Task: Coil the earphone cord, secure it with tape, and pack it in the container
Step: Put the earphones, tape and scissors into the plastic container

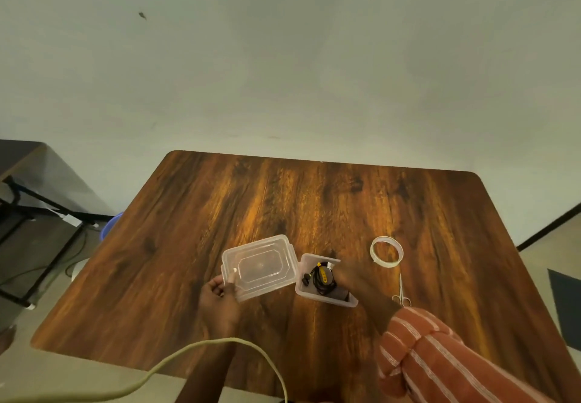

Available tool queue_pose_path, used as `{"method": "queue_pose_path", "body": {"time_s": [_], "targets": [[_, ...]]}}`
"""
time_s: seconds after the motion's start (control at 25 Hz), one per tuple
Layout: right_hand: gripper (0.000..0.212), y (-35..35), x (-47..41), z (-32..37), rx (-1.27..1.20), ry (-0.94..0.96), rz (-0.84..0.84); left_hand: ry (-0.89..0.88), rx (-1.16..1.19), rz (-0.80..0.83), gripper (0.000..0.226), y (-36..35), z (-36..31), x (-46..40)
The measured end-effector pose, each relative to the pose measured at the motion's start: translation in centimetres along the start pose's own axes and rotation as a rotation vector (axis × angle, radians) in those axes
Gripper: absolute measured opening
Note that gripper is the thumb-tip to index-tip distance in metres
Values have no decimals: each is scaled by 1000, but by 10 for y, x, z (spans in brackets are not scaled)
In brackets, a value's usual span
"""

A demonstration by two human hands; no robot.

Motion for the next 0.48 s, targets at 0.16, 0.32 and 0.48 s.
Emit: {"method": "queue_pose_path", "body": {"time_s": [0.16,0.32,0.48], "targets": [[15,32,14,3,-15,85,-150,-186,-43,136,24,-46,-28,8],[19,58,29,-19,-480,104,-232,-269,-94,226,18,-96,-47,15],[31,59,40,-26,-839,86,-76,-288,-200,350,13,-147,-49,29]]}}
Point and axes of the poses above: each hand's wrist, its own x-axis away from the middle knuckle, its own y-axis out of the back of the hand, z = x × y, the point moved 10 cm from there along -x, towards the middle knuckle
